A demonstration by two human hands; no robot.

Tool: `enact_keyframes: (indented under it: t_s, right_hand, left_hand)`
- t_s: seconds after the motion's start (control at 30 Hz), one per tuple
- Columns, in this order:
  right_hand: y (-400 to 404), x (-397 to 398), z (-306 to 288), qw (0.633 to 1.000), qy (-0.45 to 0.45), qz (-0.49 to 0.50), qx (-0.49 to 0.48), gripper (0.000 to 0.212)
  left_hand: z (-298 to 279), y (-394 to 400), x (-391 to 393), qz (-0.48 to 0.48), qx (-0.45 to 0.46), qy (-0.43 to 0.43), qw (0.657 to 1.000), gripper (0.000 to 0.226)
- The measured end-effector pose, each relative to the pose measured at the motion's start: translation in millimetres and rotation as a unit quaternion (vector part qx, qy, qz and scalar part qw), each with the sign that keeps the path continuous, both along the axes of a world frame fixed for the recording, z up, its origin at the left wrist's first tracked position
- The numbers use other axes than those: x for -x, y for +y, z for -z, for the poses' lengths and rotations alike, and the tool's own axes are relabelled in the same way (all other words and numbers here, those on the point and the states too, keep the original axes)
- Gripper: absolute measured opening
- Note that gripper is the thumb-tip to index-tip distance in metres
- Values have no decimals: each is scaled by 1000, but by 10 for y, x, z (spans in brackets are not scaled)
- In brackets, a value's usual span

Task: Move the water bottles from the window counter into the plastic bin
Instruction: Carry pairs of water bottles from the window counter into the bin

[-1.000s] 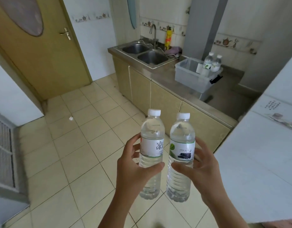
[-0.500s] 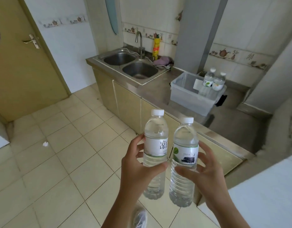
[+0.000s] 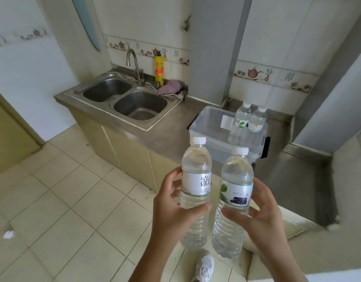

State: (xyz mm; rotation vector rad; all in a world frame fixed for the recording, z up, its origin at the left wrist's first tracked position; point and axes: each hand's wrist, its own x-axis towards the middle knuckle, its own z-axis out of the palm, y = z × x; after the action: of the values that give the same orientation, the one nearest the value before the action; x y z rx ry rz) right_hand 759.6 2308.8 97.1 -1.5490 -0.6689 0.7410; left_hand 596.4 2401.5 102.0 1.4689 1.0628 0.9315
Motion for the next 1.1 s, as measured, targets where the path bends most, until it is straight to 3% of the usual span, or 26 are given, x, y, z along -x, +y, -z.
enact_keyframes:
  t_s: [0.27, 0.7, 1.1]
  right_hand:
    - [959, -1001, 43, 999, -2, 36, -24, 92]
    - [1854, -2160, -31, 993, -47, 97, -51, 96]
    - [2301, -2506, 572, 971, -131, 195, 33, 89]
  left_hand:
    - [-8, 931, -1074, 34, -27, 2, 999, 85]
    - [-38, 2202, -2562, 137, -57, -21, 989, 93]
    - [745, 2674, -3210, 187, 12, 24, 982, 74]
